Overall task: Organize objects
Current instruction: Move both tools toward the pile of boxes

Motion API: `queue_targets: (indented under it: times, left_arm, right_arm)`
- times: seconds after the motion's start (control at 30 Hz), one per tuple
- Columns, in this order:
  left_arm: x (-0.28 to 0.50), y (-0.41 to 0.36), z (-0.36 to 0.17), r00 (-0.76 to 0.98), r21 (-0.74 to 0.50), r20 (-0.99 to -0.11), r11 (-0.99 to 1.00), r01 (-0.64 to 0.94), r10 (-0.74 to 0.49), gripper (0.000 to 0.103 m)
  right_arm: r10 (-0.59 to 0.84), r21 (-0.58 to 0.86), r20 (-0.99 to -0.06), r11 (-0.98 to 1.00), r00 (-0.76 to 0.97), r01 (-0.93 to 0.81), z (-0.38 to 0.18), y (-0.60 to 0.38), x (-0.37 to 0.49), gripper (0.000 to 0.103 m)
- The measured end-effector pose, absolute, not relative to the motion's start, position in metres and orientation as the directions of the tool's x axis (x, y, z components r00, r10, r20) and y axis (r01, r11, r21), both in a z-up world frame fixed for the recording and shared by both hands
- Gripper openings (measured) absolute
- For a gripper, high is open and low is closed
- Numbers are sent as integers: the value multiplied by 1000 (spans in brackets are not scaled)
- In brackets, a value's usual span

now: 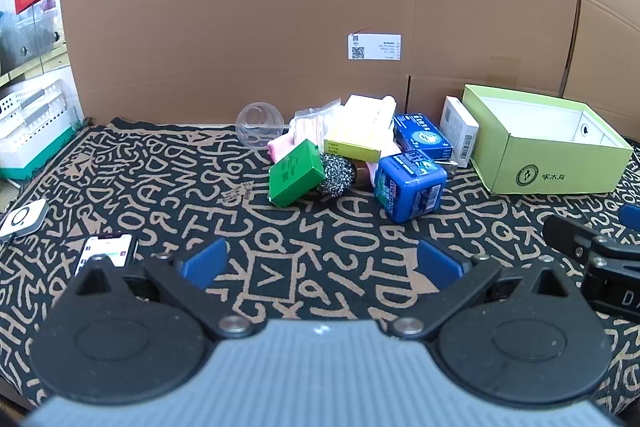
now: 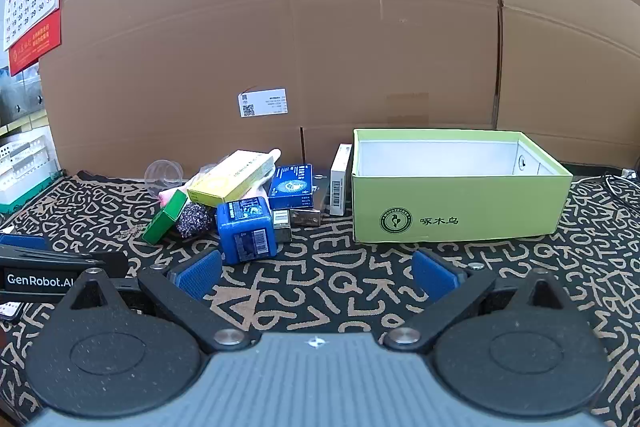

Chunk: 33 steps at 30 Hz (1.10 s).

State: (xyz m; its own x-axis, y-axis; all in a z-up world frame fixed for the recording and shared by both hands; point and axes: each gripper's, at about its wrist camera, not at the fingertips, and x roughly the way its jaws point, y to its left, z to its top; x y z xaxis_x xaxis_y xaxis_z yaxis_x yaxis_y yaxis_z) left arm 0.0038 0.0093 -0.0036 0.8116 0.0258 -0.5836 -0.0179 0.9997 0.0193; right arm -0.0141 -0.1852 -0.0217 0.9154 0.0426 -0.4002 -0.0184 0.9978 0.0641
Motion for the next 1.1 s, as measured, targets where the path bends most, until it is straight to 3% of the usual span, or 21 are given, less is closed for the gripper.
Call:
queue_targets:
  times: [0.4, 1.1]
  left_arm:
    - [9, 13, -8, 797, 14, -604, 1000, -15, 20, 103]
    - [51, 33, -43, 719, -27, -695, 999, -45, 14, 103]
  right_arm:
    - [58, 75, -412, 997, 909, -30, -23, -181, -3, 103]
    - [88, 79, -533, 995, 842, -54, -52, -171, 36, 103]
